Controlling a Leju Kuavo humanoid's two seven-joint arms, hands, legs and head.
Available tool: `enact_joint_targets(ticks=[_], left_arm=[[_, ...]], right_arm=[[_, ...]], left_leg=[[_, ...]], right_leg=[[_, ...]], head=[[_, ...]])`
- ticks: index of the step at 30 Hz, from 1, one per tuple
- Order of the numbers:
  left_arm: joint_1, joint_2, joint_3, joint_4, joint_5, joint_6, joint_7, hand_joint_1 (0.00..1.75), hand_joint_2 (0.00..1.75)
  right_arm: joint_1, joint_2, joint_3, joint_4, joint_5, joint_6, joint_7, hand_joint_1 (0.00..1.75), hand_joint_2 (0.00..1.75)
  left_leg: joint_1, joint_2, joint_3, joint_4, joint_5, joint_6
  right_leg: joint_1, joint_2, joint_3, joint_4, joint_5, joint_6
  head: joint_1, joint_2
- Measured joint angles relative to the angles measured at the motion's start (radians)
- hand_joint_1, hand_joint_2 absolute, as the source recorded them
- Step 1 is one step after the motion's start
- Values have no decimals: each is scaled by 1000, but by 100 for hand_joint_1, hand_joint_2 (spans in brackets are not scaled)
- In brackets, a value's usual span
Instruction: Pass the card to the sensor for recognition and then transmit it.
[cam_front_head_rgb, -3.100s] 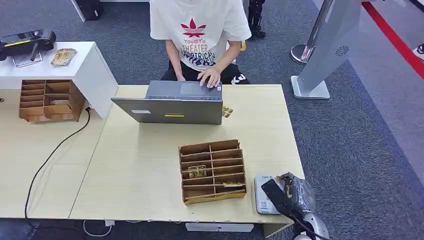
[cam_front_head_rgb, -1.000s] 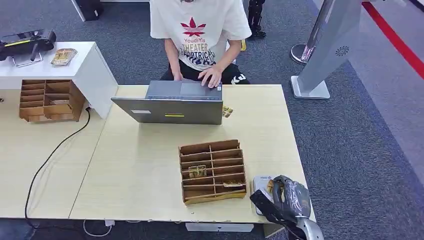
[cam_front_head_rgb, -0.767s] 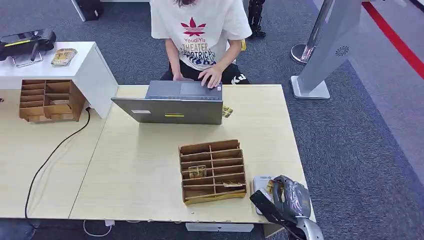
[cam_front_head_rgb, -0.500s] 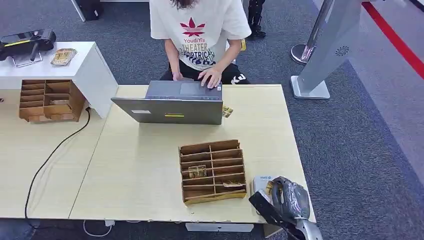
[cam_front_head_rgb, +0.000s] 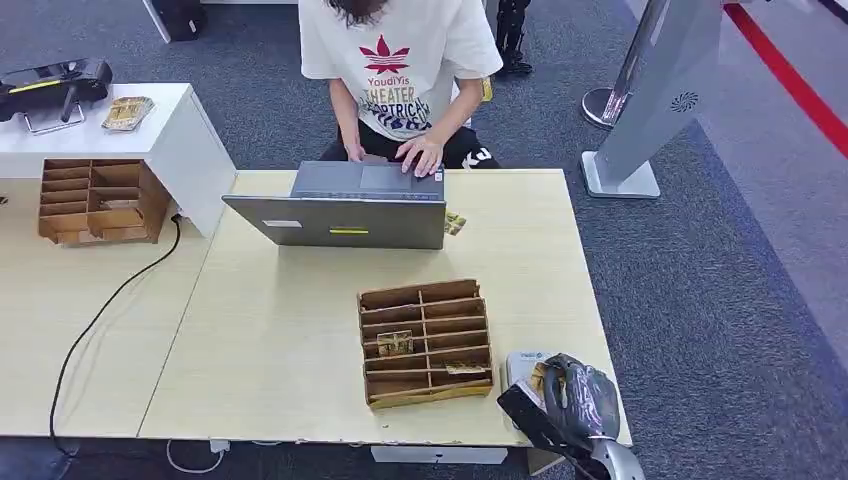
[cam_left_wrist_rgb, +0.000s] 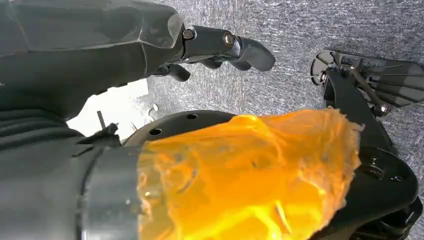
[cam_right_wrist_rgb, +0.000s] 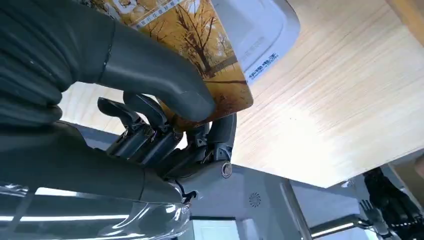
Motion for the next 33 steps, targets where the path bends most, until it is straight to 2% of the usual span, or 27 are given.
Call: enact_joint_targets(ticks=[33], left_arm=[[0, 0, 0, 0, -2, 0, -1, 0, 0]], right_arm=[[14, -10, 8, -3, -10, -18, 6, 175, 175]], left_leg=[[0, 0, 0, 0, 0, 1]], right_leg=[[0, 0, 0, 0, 0, 0]], head=[[0, 0]])
